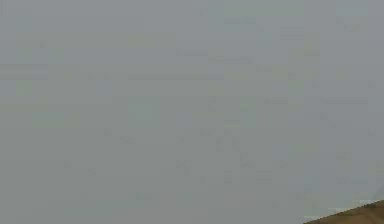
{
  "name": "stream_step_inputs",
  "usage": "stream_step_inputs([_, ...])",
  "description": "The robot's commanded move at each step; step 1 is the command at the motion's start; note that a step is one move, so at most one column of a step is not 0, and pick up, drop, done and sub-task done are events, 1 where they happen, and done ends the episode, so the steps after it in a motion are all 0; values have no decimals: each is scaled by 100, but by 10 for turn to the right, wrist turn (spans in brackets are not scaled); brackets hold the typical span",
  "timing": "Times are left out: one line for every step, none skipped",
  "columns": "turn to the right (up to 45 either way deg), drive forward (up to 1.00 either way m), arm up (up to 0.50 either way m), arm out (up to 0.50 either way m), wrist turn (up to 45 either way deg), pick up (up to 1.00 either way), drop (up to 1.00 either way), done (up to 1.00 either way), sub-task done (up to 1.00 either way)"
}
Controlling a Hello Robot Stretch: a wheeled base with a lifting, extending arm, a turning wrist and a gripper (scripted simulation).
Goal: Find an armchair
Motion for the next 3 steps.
stream_step_inputs([450, 0, 0, 0, 0, 0, 0, 0, 0])
stream_step_inputs([330, 0, 0, 0, 0, 0, 0, 0, 0])
stream_step_inputs([0, 100, 0, 0, 0, 0, 0, 0, 0])
